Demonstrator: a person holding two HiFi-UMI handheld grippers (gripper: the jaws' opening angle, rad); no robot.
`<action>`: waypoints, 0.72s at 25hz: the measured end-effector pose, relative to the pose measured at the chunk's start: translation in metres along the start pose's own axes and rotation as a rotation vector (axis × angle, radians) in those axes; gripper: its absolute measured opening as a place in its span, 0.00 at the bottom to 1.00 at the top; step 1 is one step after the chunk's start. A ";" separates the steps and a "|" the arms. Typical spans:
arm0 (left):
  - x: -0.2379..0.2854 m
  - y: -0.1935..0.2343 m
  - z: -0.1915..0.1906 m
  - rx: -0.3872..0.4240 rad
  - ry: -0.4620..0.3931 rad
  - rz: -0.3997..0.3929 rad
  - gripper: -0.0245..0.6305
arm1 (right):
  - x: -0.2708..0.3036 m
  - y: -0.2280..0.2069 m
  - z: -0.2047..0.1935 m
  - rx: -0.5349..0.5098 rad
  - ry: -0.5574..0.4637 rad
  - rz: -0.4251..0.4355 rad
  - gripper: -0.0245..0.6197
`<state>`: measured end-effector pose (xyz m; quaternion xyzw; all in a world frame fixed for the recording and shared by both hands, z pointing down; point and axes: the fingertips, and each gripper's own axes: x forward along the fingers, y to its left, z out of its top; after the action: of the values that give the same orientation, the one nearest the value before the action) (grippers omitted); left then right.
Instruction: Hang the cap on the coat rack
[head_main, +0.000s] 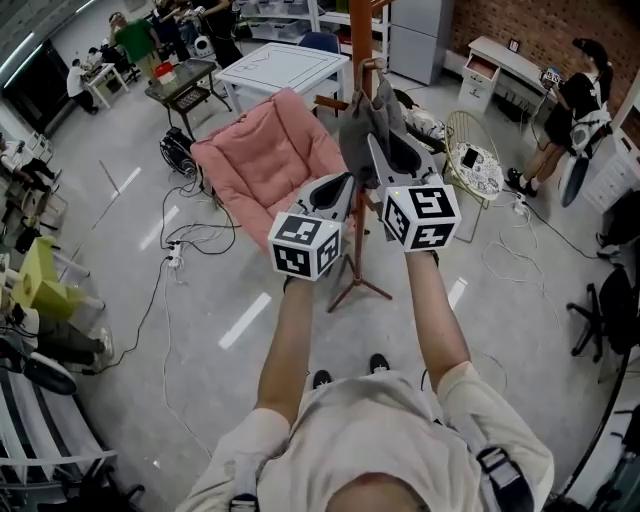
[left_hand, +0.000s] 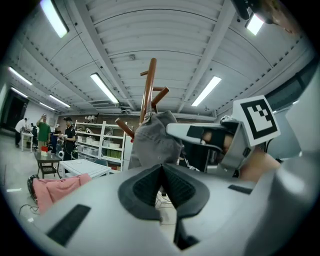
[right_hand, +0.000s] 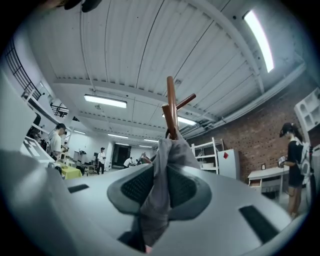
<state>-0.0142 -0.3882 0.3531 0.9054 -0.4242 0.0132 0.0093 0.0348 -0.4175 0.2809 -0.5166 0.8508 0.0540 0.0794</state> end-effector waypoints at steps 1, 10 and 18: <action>-0.003 -0.001 -0.005 -0.007 0.007 0.001 0.05 | -0.004 0.000 -0.002 0.006 0.003 -0.008 0.17; -0.031 0.000 -0.044 -0.040 0.056 0.053 0.05 | -0.060 0.008 -0.075 0.048 0.188 0.008 0.20; -0.066 -0.013 -0.082 0.002 0.100 0.083 0.05 | -0.105 0.013 -0.120 0.125 0.164 0.003 0.20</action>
<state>-0.0478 -0.3271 0.4325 0.8854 -0.4602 0.0592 0.0290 0.0613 -0.3410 0.4189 -0.5119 0.8571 -0.0416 0.0415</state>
